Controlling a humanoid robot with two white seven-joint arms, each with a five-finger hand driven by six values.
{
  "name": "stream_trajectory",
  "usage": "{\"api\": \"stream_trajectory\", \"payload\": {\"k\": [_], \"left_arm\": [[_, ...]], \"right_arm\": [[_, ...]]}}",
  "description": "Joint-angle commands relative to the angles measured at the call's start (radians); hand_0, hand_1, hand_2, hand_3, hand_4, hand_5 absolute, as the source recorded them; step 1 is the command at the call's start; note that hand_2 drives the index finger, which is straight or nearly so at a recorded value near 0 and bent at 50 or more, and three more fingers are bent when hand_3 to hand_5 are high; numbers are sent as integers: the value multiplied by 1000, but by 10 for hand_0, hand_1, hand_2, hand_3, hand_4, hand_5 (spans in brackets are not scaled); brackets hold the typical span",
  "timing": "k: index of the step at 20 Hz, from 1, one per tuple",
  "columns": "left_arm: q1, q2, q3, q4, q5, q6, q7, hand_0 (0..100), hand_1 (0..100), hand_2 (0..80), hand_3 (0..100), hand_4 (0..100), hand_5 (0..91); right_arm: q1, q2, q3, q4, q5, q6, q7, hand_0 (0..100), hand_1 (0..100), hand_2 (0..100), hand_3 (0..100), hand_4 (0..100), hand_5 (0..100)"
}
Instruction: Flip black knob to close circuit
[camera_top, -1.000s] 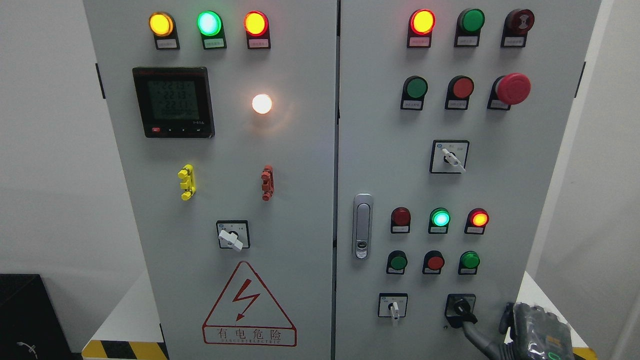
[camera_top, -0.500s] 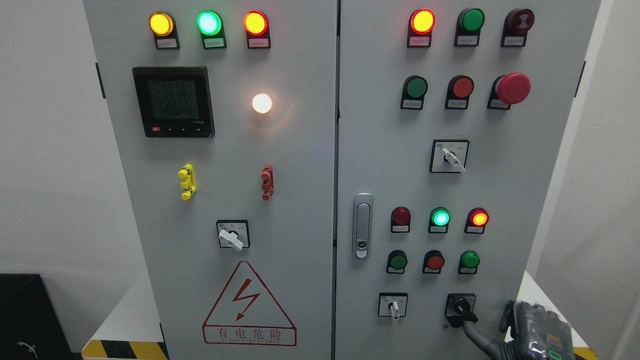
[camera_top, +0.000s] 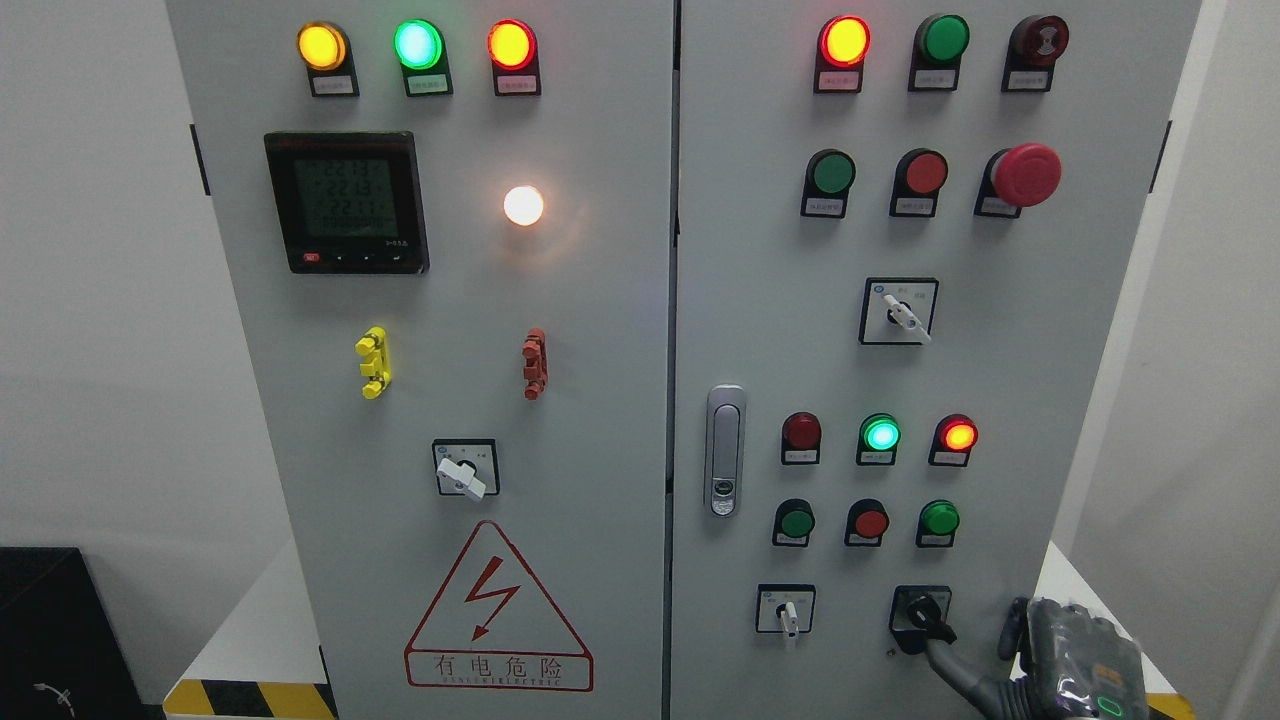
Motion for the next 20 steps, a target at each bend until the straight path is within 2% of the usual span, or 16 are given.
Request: {"api": "stream_trajectory", "payload": {"k": [1,16,20], "left_arm": [[0,0,-21,21,-21,-1,1,0,0,0,0,0,0],[0,0,-21,21,-21,-1,1,0,0,0,0,0,0],[0,0,-21,21,-21,1,1,0,0,0,0,0,0]], "right_arm": [[9,3,23,-8,-16,1,-9,0,259,762,923,726,725],[57,6,107,-51,-21,7,-17,0,257,761,923,728,726],[64,4,110,-49,-24,7,-18,0,257,760,922,728,726]]}}
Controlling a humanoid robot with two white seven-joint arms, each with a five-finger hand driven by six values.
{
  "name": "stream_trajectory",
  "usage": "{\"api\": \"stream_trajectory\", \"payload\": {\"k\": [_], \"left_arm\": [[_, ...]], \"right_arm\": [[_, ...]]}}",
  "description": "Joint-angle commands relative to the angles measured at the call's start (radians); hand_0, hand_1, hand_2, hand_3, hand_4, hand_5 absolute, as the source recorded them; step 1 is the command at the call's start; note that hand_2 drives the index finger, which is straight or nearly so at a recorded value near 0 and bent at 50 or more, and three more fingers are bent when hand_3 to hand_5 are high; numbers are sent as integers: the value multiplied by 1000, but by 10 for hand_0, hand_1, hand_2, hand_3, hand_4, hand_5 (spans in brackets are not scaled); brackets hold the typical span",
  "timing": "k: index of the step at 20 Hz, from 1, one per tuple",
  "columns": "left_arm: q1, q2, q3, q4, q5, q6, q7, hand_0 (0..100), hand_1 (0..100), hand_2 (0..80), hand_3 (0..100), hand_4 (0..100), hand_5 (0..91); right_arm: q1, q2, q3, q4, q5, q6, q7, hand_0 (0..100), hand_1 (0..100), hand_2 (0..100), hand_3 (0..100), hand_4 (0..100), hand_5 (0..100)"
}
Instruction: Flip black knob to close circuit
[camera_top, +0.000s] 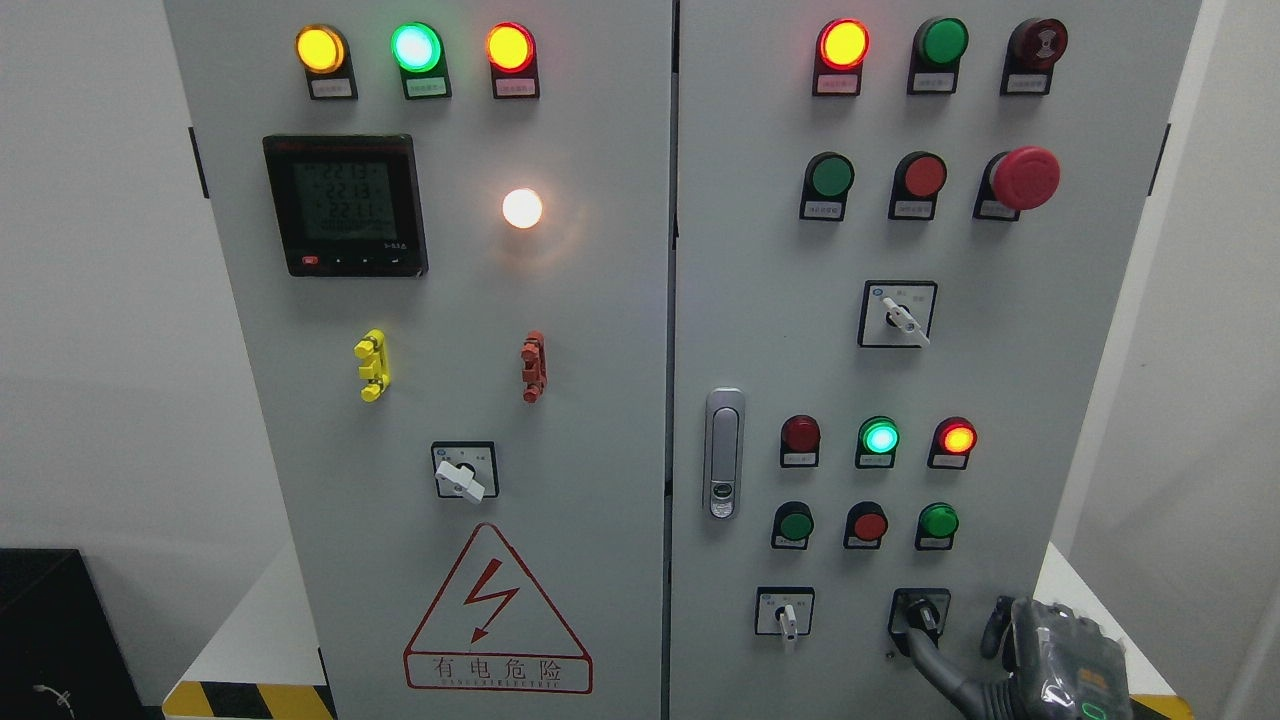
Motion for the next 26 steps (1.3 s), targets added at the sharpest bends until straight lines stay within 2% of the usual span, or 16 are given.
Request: {"api": "stream_trajectory", "payload": {"k": [1,5,11,18,22,26], "left_arm": [[0,0,-21,21,-21,-1,-1,0,0,0,0,0,0],[0,0,-21,21,-21,-1,1,0,0,0,0,0,0],[0,0,-21,21,-21,-1,1,0,0,0,0,0,0],[0,0,-21,21,-21,-1,1,0,0,0,0,0,0],[0,0,-21,21,-21,-1,1,0,0,0,0,0,0],[0,0,-21,21,-21,1,1,0,0,0,0,0,0]], "right_arm": [[16,1,44,-11,-8,-1,13,0,257,761,922,728,726],[31,3,78,-18,-15,-2,-2,0,256,760,921,728,726],[83,4,122,-107,-74,-7,-28,0,243,728,897,717,722],[177,3,139,-204,-213,-15,-37,0,210,637,847,676,634],[215,1,138,-230,-372,-93,-40,0,201,546,796,620,532],[292,1,135,-262,-576,-162,-36,0,190,409,672,557,414]]}}
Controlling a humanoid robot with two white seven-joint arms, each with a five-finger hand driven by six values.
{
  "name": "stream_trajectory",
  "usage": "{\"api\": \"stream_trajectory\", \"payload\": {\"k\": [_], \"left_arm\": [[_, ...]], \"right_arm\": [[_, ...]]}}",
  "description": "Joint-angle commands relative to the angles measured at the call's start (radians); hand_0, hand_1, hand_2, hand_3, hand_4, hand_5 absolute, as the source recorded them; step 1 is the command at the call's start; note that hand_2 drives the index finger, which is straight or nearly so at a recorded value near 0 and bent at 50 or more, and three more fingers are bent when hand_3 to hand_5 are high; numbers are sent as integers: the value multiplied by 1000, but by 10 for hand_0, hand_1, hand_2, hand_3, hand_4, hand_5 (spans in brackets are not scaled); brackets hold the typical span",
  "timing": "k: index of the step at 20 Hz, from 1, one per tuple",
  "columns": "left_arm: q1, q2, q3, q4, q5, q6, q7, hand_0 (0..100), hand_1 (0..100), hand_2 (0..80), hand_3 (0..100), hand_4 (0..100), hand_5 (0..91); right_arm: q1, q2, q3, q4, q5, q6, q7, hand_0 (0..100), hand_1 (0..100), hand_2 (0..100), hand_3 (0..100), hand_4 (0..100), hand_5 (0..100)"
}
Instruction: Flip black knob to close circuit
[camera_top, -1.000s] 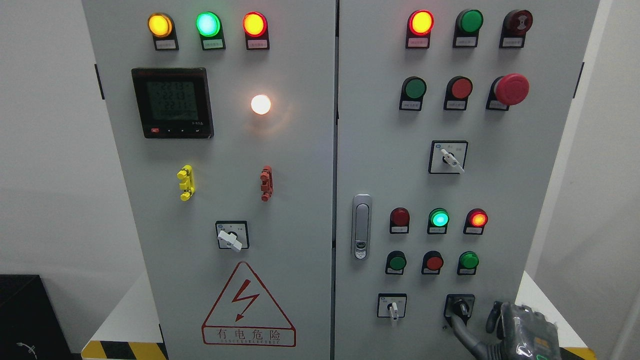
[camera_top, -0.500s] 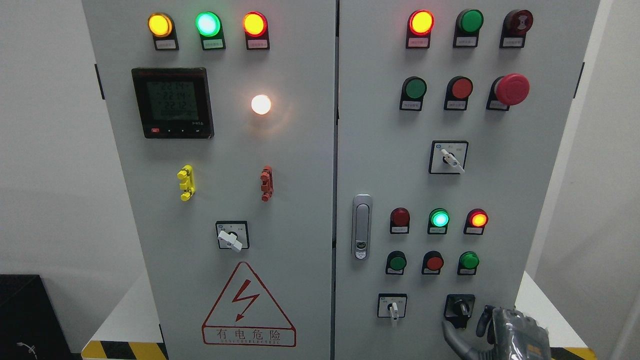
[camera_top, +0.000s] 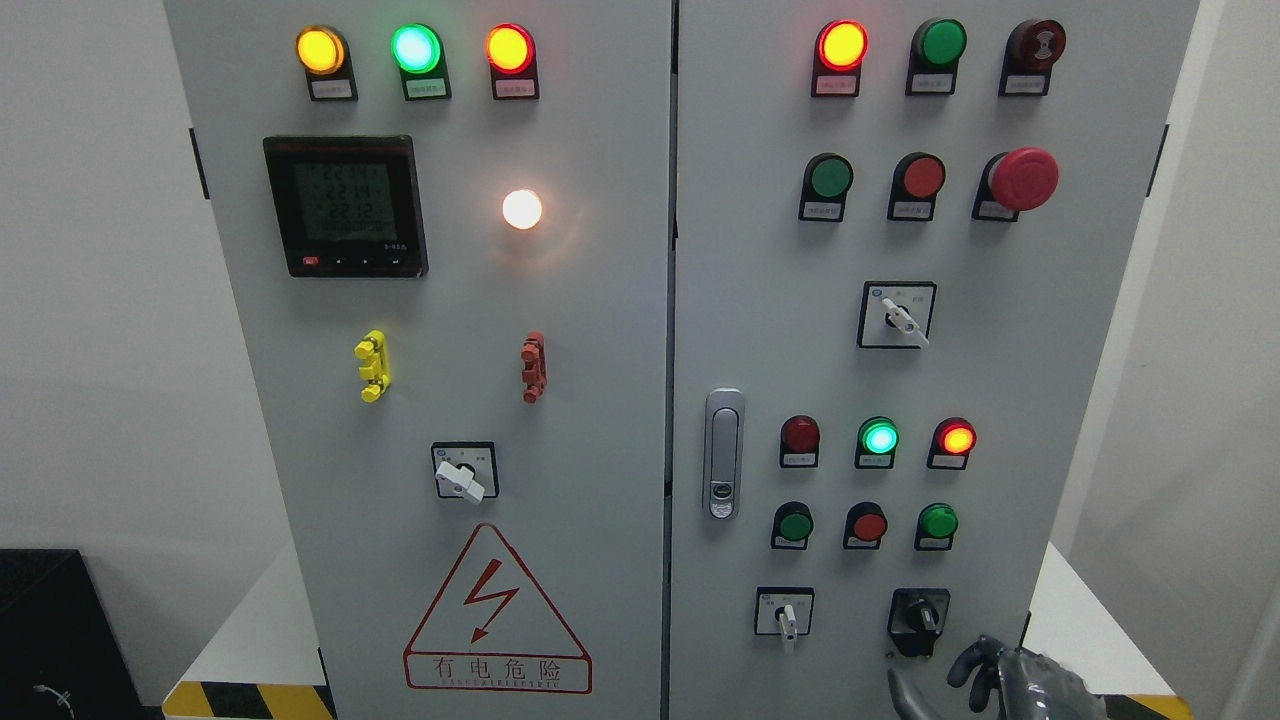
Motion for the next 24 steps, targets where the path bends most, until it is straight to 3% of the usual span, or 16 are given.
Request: {"api": "stream_trajectory", "payload": {"k": [1,5,9,11,12,14,16,24], "left_arm": [[0,0,-21,21,-21,1,1,0,0,0,0,0,0],[0,0,-21,21,-21,-1,1,0,0,0,0,0,0],[0,0,-21,21,-21,1,1,0,0,0,0,0,0],[0,0,-21,21,-21,-1,1,0,0,0,0,0,0],[0,0,-21,21,-21,-1,1,0,0,0,0,0,0],[0,0,-21,21,-21,1,1,0,0,0,0,0,0],[0,0,-21,21,-21,1,1,0,0,0,0,0,0],[0,0,-21,21,-21,1,1,0,0,0,0,0,0]], "right_arm": [[106,-3,61,-93,-264,-63,4,0,190,394,651,535,393],[206,-6,62,-119,-562,-105,18,0,187,278,451,386,270],[274,-9,59,-135,-828,-115,78,0,172,147,272,202,92],[294,-15,58,-132,-902,-134,141,0,153,64,189,109,0],[298,-16,52,-126,-937,-137,177,0,137,0,120,33,0],[304,-16,36,-118,-999,-137,246,0,106,0,17,0,0],[304,-16,29,-107,-1019,-137,267,0,77,0,0,0,0],[303,-17,24,-97,-1020,-140,270,0,47,0,0,0,0]]}}
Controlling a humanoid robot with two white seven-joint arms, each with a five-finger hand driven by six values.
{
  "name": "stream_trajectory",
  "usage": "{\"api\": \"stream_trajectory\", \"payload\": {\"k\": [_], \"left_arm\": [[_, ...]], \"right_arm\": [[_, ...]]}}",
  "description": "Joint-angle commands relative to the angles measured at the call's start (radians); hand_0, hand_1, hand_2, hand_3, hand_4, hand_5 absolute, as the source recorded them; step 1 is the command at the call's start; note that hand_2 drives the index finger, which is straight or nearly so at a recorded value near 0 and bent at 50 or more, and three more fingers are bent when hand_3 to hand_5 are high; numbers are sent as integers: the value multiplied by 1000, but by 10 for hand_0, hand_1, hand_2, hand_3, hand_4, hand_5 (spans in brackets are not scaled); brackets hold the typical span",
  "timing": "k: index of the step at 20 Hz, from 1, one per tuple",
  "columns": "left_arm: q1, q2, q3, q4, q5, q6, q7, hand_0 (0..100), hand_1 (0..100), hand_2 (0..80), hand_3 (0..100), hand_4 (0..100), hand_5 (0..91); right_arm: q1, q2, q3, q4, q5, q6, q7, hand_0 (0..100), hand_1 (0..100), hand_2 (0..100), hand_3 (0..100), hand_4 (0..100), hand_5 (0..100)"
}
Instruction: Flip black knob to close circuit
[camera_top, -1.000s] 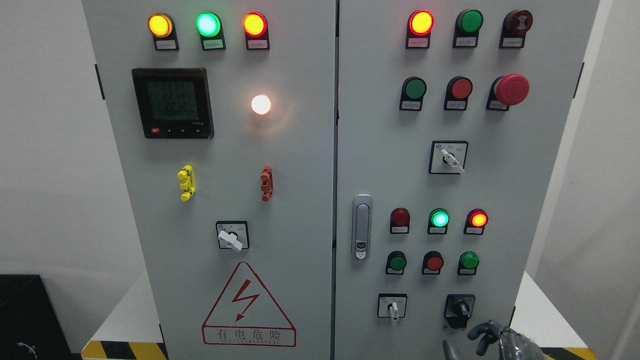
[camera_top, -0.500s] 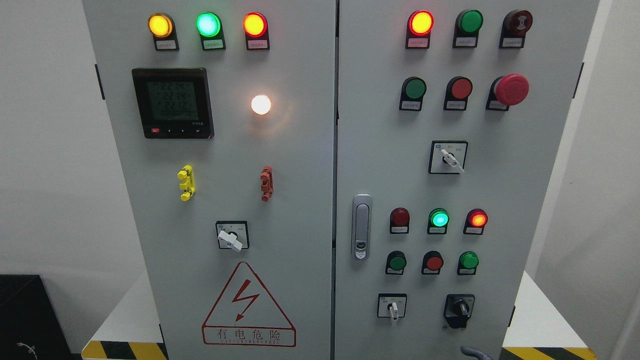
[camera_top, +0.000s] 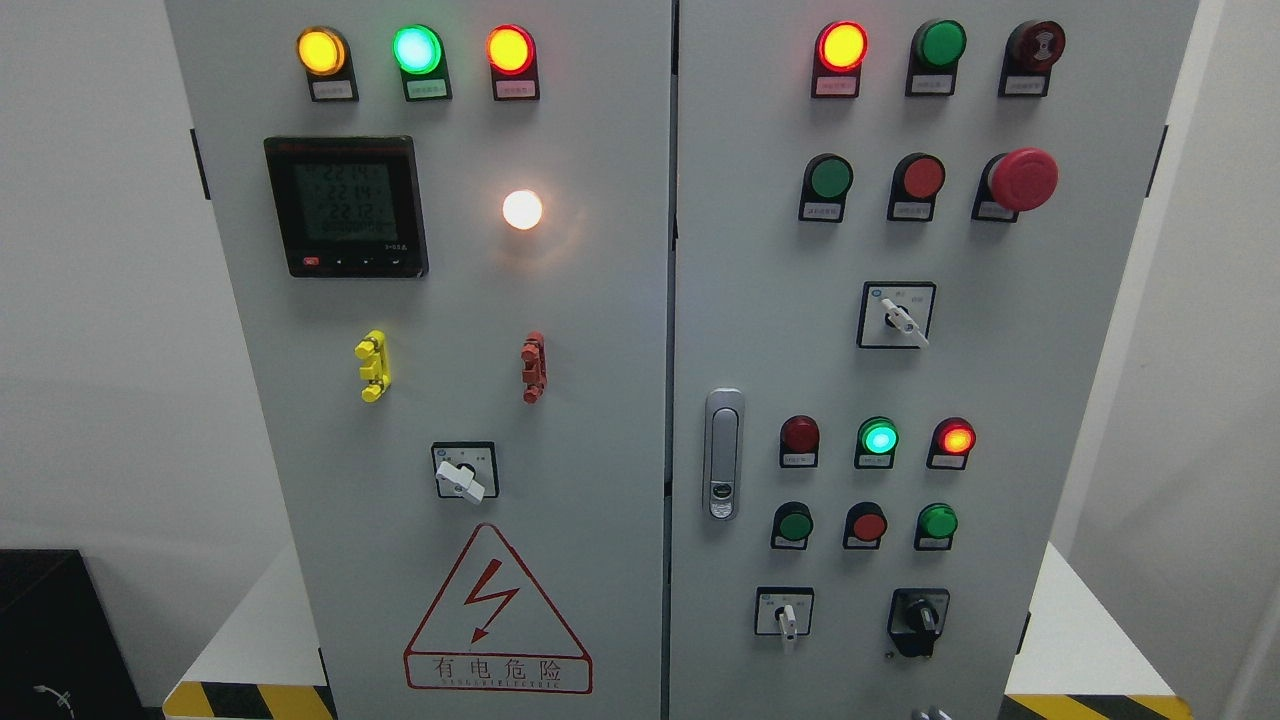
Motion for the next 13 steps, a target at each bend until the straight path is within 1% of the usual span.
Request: {"api": "stream_trajectory", "payload": {"k": [1,9,13], "left_arm": [[0,0,-21,21,-21,-1,1,0,0,0,0,0,0],[0,0,-21,21,-21,1,1,0,0,0,0,0,0],[0,0,-21,21,-21,-1,1,0,0,0,0,0,0]], "right_arm": [[10,-5,-8,1,-43,-1,3,0,47,0,0,0,0],[10,-4,-8,3,-45,1,3,0,46,0,0,0,0],[16,-4,-6,35,-45,4,1,0,52,0,0,0,0]]}}
